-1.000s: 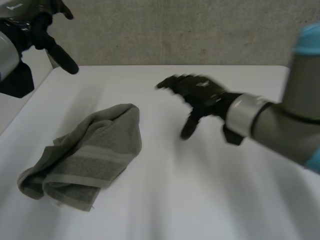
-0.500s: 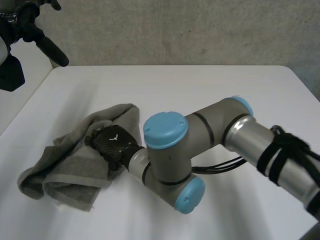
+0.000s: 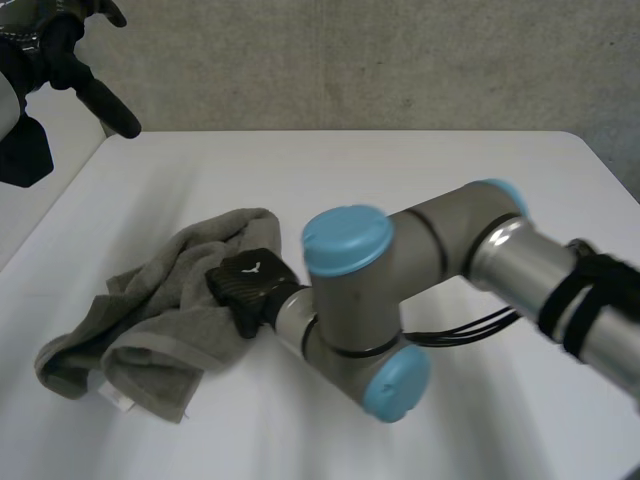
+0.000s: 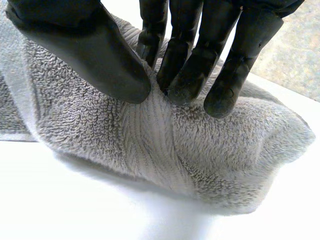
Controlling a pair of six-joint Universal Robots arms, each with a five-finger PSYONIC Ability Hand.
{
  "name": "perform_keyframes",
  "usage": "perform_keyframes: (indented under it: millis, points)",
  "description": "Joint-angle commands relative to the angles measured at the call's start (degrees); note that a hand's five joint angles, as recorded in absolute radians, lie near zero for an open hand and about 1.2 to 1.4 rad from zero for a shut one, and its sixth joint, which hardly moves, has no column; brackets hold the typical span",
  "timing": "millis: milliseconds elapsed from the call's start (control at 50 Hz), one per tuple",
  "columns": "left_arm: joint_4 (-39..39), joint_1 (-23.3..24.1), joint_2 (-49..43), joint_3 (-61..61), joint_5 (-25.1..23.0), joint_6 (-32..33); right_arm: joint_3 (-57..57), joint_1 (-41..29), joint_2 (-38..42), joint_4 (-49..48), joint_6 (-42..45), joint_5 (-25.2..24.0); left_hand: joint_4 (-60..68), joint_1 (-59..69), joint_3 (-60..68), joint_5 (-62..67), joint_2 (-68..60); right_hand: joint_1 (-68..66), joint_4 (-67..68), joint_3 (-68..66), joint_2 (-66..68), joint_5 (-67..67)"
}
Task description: Fold the towel.
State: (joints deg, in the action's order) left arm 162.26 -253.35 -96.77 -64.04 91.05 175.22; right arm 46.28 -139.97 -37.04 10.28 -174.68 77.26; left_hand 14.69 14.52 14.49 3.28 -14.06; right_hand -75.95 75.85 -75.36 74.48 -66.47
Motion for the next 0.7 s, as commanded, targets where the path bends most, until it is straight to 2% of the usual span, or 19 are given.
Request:
perform_keyframes:
  millis: [20,100,140,200,260,300,340,360,400,480,580,680,700]
  points:
    - [0.9,0.6,-0.1,-0.7,-0.1,0.1,14.5,8.0,-12.9,-1.0,0.4,-4.7,-4.1,-4.0,-3.9,-2.7,3.5,-4.1,4.2,-4.6,5.5,-3.5]
    - [1.3,1.1,-0.5,-2.2,-0.3,0.5,20.2,12.8,-18.2,-1.4,0.8,-6.7,-4.1,-4.0,-3.9,-2.7,3.5,-4.1,4.2,-4.6,5.5,-3.5]
    - [1.6,2.0,-0.7,-2.9,-0.3,0.7,26.0,18.5,-23.1,-1.8,1.3,-8.3,-4.1,-4.0,-3.9,-2.7,3.5,-4.1,4.2,-4.6,5.5,-3.5]
    - [1.9,3.2,-1.3,-4.0,-0.3,0.9,28.6,21.1,-24.8,-2.3,2.0,-9.1,-4.1,-4.0,-3.9,-2.7,3.5,-4.1,4.2,-4.6,5.5,-3.5]
    - [2.4,5.3,-3.8,-5.8,-0.3,1.4,34.0,27.8,-28.7,-2.6,5.6,-9.7,-4.1,-4.0,-3.9,-2.7,3.5,-4.1,4.2,-4.6,5.5,-3.5]
    - [2.6,6.2,-5.2,-6.4,-0.7,2.2,35.3,29.6,-29.3,-2.7,6.8,-9.4,-4.1,-4.0,-3.9,-2.7,3.5,-4.1,4.2,-4.6,5.5,-3.5]
    - [2.6,7.3,-6.8,-7.3,-1.5,3.6,36.8,31.5,-29.8,-2.8,8.1,-9.3,-4.1,-4.0,-3.9,-2.7,3.5,-4.1,4.2,-4.6,5.5,-3.5]
    - [2.4,8.6,-8.9,-8.9,-3.1,6.3,36.8,31.5,-29.8,-2.8,8.1,-9.3,-4.1,-4.0,-3.9,-2.7,3.5,-4.1,4.2,-4.6,5.5,-3.5]
    - [2.4,9.3,-10.5,-10.4,-4.3,8.6,39.3,35.9,-31.0,-3.4,11.7,-9.0,-4.1,-4.0,-3.9,-2.7,3.5,-4.1,4.2,-4.6,5.5,-3.5]
    - [2.4,9.6,-12.6,-15.2,-7.0,12.3,40.9,39.1,-31.3,-4.2,14.1,-9.0,-4.1,-4.0,-3.9,-2.7,3.5,-4.1,4.2,-4.6,5.5,-3.5]
    - [3.5,10.7,-13.1,-19.4,-8.1,13.3,41.5,42.2,-30.1,-6.4,17.2,-7.6,-4.1,-4.0,-3.9,-2.7,3.5,-4.1,4.2,-4.6,5.5,-3.5]
    - [6.3,11.3,-13.3,-21.9,-8.1,13.4,40.6,45.8,-27.7,-11.1,20.2,-0.4,-4.3,-4.1,-4.1,-2.9,3.7,-1.4,1.5,-2.0,2.9,-0.9]
    - [7.7,11.3,-13.3,-22.8,-8.1,13.4,40.6,45.8,-27.6,-11.1,20.3,-0.4,-4.1,-4.0,-3.9,-2.7,3.5,-1.4,1.5,-2.0,2.9,-0.9]
